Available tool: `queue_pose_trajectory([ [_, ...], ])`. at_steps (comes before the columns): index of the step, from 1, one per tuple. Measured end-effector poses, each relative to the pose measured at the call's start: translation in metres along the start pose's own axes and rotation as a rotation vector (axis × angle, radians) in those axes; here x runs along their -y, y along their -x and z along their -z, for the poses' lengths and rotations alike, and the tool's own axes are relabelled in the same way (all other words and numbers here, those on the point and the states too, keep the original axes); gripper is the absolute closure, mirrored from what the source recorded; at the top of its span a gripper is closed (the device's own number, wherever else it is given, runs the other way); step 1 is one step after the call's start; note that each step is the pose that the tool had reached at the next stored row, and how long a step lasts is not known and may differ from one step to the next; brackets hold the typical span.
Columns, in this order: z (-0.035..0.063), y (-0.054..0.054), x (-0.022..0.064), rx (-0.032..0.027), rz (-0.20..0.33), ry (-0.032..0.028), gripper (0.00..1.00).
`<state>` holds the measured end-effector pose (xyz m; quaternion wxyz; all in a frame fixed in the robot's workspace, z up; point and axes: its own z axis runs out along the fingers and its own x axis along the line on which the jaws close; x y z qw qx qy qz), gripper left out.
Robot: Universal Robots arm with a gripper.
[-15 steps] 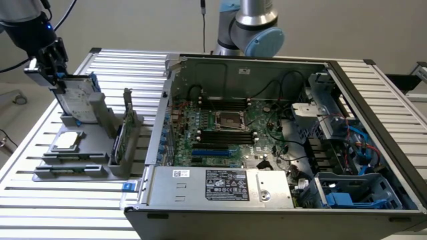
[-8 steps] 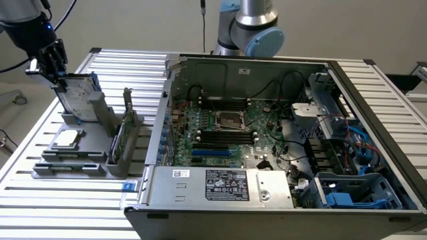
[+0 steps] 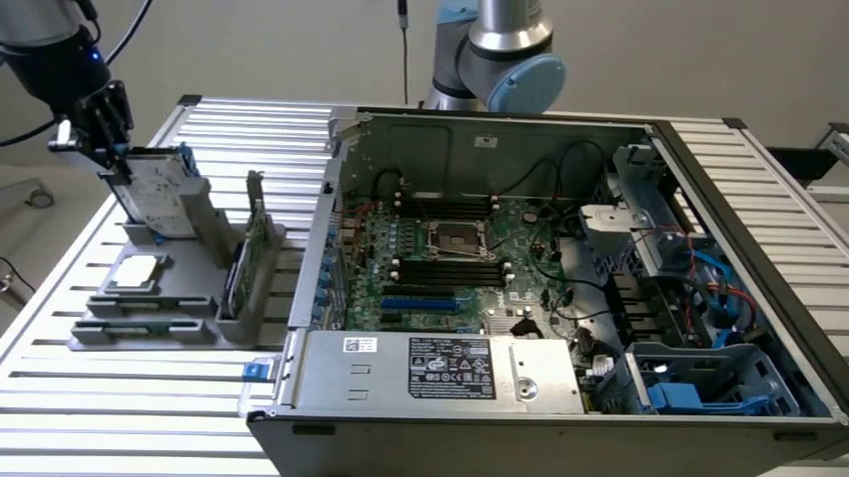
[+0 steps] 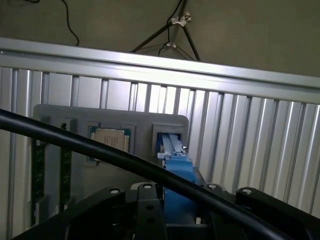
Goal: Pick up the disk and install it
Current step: 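Pick up the disk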
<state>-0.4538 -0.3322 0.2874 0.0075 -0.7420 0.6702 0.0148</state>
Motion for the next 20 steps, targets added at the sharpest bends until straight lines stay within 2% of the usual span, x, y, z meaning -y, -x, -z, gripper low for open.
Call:
queue_pose_trajectory([
  [20,-0.0005,-0.0032,-0.0003,0.0001,-0.012,-0.0005,0.67],
])
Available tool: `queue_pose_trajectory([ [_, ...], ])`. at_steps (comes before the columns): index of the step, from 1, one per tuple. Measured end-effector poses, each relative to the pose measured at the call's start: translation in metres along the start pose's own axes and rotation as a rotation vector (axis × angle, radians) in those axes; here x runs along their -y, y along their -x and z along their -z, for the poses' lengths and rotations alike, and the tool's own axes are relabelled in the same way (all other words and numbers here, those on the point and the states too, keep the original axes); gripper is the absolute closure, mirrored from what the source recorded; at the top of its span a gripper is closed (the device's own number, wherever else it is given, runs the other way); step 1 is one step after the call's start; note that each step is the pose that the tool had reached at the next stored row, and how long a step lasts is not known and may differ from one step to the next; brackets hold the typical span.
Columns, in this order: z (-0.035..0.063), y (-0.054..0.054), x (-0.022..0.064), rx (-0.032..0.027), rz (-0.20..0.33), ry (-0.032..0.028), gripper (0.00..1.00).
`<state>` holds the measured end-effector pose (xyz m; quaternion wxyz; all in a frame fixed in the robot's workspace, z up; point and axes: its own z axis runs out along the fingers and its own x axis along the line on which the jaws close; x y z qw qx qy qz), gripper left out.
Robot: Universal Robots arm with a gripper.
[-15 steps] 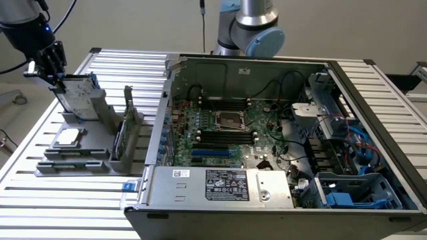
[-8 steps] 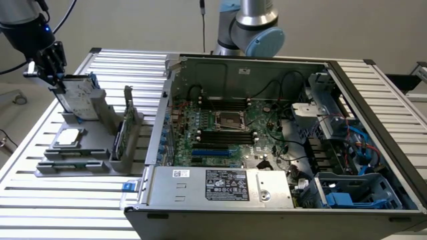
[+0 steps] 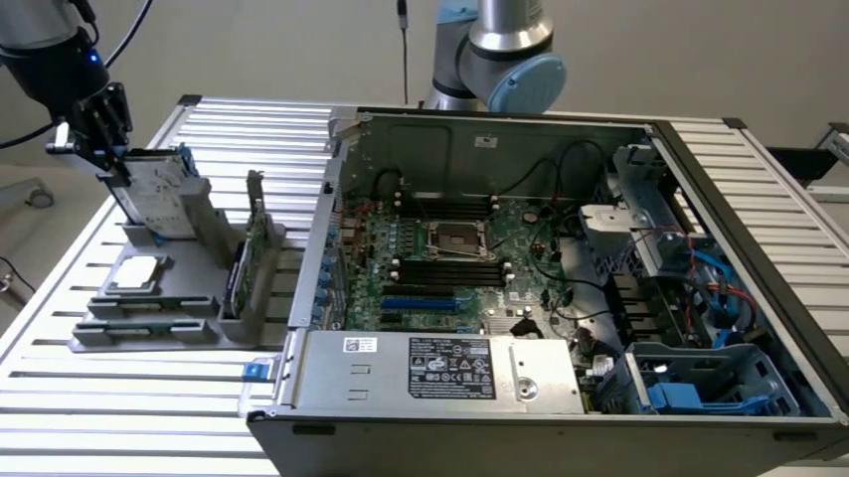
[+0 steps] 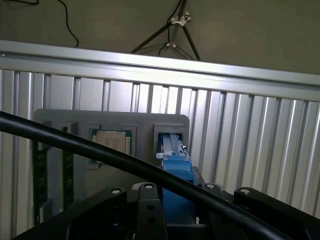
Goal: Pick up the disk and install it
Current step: 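Pick up the disk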
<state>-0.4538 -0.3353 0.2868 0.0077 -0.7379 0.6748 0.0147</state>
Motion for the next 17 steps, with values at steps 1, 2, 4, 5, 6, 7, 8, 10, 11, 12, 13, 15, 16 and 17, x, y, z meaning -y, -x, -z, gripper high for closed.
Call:
queue_pose_trajectory([
  [1,0.0,0.0,0.0,0.0,0.0,0.0,0.67],
  [2,0.0,0.0,0.0,0.0,0.0,0.0001,0.67],
  [4,0.0,0.0,0.0,0.0,0.0,0.0,0.67],
  [5,0.0,0.0,0.0,0.0,0.0,0.0,0.67],
  [6,0.0,0.0,0.0,0.0,0.0,0.0,0.67],
  [7,0.0,0.0,0.0,0.0,0.0,0.0,0.67],
  [8,0.0,0.0,0.0,0.0,0.0,0.0,0.67],
  [10,0.0,0.0,0.0,0.0,0.0,0.0,0.67],
  [11,0.0,0.0,0.0,0.0,0.0,0.0001,0.67],
  [12,0.0002,0.0,0.0,0.0,0.0,-0.0001,0.67],
  [13,0.0007,-0.0001,0.0,-0.0004,0.0,0.0,0.67],
  [15,0.0028,0.0,0.0,-0.0009,0.0,0.0003,0.67],
  [16,0.0046,0.0001,0.0001,-0.0011,0.0,0.0007,0.67],
  [17,0.0068,0.0002,0.0003,-0.001,0.0,0.001,0.67],
])
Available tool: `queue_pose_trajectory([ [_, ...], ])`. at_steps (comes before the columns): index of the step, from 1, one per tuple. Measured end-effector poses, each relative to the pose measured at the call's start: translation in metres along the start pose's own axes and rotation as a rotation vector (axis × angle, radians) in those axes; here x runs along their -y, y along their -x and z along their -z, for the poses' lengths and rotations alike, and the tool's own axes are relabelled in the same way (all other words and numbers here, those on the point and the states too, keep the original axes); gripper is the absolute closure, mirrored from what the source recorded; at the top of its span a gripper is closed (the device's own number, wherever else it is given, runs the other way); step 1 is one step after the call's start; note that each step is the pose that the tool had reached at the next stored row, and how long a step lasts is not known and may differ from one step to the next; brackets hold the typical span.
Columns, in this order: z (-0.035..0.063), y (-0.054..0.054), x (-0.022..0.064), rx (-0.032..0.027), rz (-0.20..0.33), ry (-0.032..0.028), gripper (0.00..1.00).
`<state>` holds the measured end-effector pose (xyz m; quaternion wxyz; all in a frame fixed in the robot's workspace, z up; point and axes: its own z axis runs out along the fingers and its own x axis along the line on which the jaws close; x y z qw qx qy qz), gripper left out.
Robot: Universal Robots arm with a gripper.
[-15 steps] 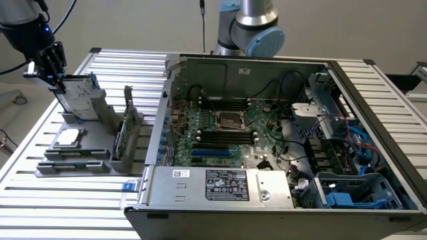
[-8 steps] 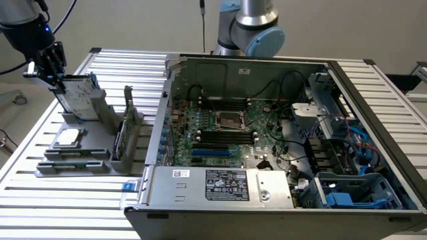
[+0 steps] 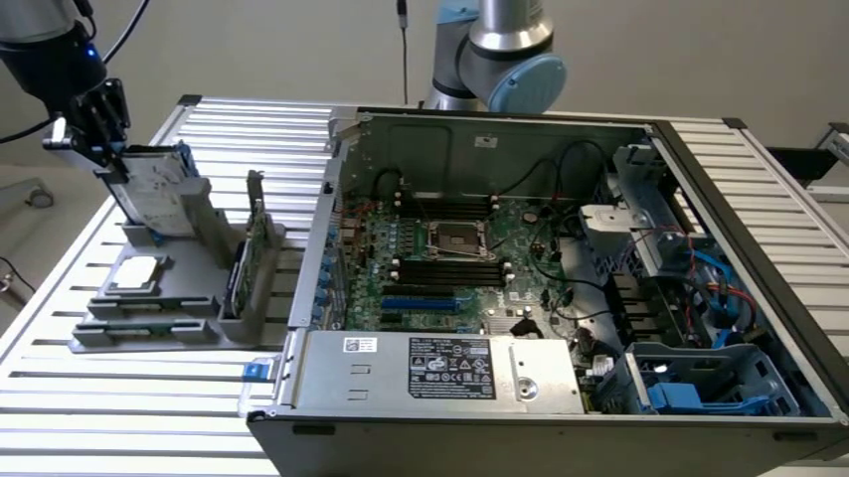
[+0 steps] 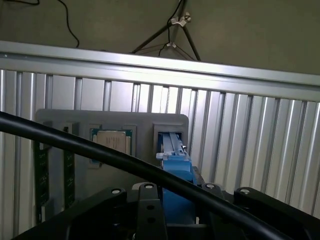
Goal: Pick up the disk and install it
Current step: 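Pick up the disk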
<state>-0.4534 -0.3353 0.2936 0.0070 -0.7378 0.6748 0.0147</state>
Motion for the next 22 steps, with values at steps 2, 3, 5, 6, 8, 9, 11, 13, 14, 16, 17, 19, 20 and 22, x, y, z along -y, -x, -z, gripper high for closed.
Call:
queue_pose_trajectory([
  [2,0.0069,0.0,0.0011,0.0002,0.0,0.0023,0.67],
  [3,0.0114,0.0,0.0018,0.0004,0.0,0.0044,0.67],
  [5,0.0203,0.0,0.0034,0.0009,0.0,0.0086,0.67],
  [6,0.0248,0.0,0.0043,0.001,0.0,0.0107,0.67],
  [8,0.034,0.0,0.0063,0.0013,0.0,0.015,0.67],
  [9,0.0385,0.0,0.0076,0.0015,-0.001,0.0171,0.67],
  [11,0.0475,0.0,0.0101,0.0019,-0.001,0.0216,0.67],
  [13,0.0569,0.0,0.0135,0.0024,-0.001,0.0264,0.67],
  [14,0.0615,0.0,0.0154,0.0025,-0.001,0.0288,0.67],
  [16,0.0704,0.0,0.0193,0.0029,-0.001,0.0331,0.67],
  [17,0.0749,0.0,0.0214,0.0032,-0.001,0.0352,0.67],
  [19,0.0843,0.0,0.0263,0.0035,-0.001,0.0397,0.67],
  [20,0.0888,0.0,0.0288,0.0038,-0.001,0.0419,0.67],
  [22,0.0979,0.0,0.0339,0.0041,-0.001,0.0457,0.67],
])
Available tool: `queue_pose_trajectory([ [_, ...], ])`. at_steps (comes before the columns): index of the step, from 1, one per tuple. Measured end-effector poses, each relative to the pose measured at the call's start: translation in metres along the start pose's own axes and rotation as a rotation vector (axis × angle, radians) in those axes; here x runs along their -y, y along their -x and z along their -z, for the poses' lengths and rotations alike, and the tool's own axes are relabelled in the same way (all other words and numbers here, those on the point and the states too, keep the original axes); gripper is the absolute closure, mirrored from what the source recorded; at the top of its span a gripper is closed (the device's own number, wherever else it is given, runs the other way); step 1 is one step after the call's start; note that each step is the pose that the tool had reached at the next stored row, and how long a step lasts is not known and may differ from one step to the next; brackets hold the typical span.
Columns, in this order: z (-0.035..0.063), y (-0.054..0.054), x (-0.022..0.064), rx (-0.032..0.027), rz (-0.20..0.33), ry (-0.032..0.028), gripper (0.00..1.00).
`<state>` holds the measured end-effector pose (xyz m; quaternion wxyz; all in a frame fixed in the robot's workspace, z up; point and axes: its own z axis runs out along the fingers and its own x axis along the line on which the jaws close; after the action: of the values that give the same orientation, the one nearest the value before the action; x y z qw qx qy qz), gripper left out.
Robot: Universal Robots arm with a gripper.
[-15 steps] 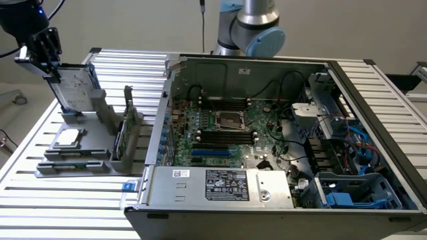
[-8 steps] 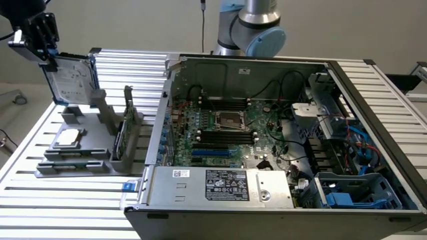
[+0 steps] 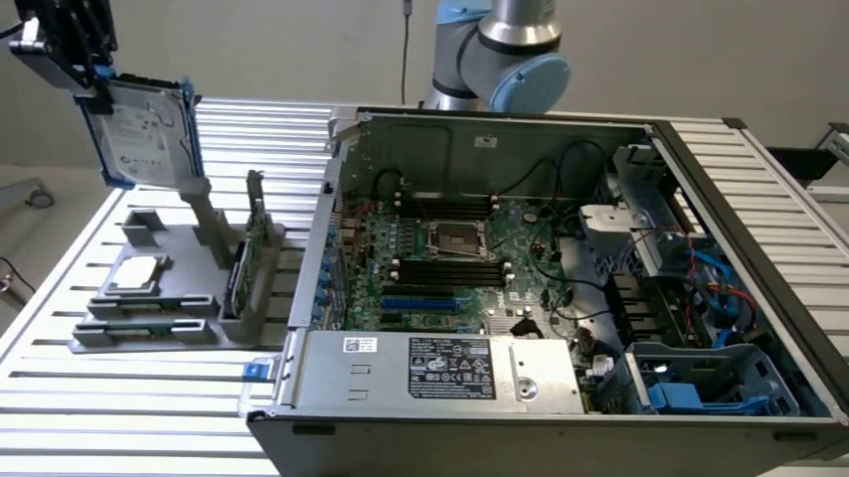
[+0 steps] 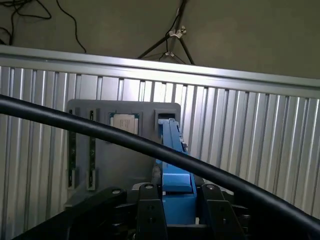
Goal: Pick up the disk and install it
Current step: 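Pick up the disk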
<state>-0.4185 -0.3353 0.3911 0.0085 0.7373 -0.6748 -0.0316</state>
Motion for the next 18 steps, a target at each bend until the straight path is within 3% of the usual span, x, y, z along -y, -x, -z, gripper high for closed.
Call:
queue_pose_trajectory([
  [7,0.0337,-0.002,0.027,0.0005,0.0,0.005,0.67],
  [10,0.0469,-0.009,0.0356,0.0006,0.0,0.0066,0.67],
  [15,0.0519,-0.027,0.0363,0.0005,0.0,0.0068,0.67],
  [18,0.0551,-0.032,0.0467,0.0043,0.0,0.0063,0.67],
])
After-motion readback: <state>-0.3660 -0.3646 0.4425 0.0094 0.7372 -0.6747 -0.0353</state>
